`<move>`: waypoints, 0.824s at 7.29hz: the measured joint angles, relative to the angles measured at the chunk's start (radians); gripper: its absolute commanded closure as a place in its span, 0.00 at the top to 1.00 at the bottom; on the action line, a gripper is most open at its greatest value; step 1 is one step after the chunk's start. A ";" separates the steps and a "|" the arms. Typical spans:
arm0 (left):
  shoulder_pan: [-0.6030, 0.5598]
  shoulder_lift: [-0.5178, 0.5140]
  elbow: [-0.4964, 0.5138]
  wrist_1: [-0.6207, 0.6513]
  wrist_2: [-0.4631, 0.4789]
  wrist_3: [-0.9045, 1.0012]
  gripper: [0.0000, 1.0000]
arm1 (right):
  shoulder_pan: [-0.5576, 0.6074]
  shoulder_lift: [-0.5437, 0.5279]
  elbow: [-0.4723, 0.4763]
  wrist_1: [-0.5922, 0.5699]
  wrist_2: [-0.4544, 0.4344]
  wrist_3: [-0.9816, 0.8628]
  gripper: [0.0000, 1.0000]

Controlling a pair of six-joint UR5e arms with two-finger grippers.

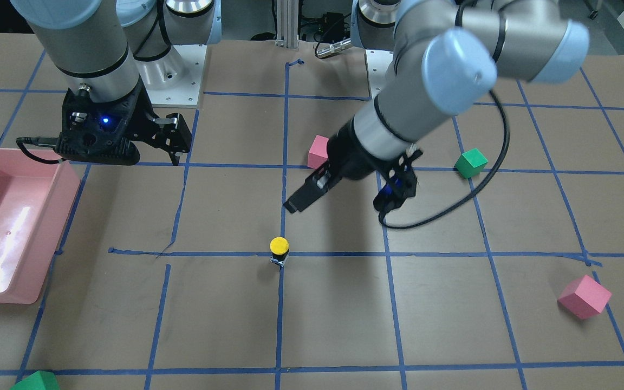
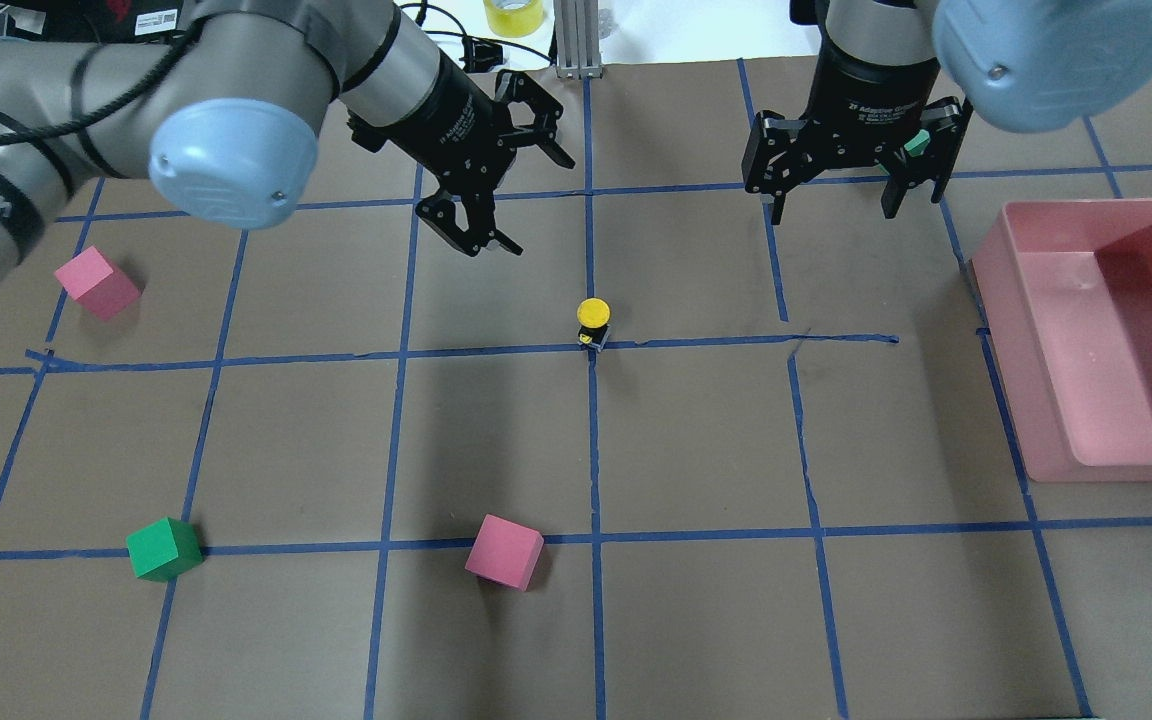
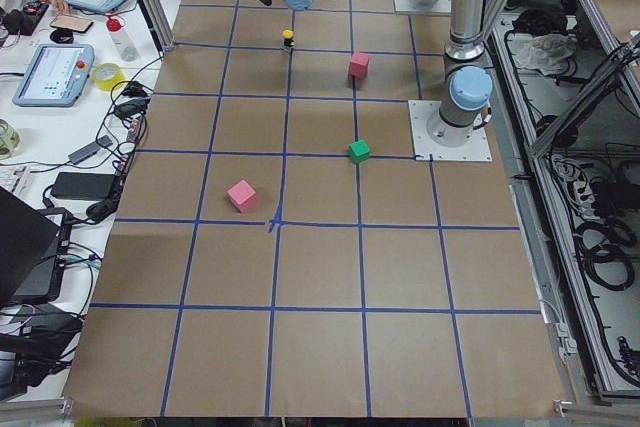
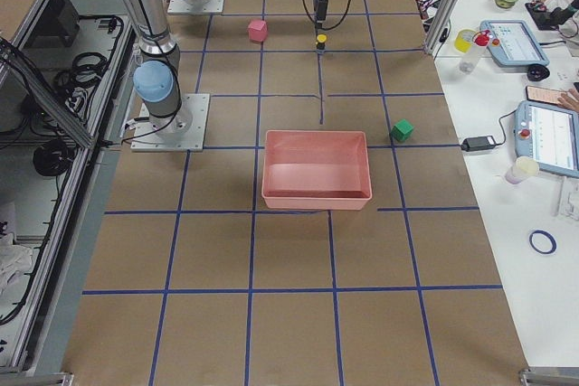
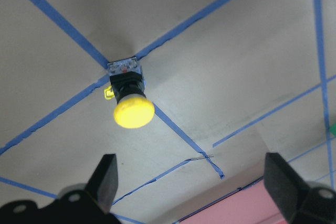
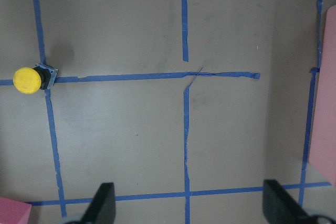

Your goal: Align button upright

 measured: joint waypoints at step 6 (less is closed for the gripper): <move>0.040 0.165 -0.023 -0.103 0.418 1.126 1.00 | -0.002 -0.076 0.012 0.029 0.016 -0.049 1.00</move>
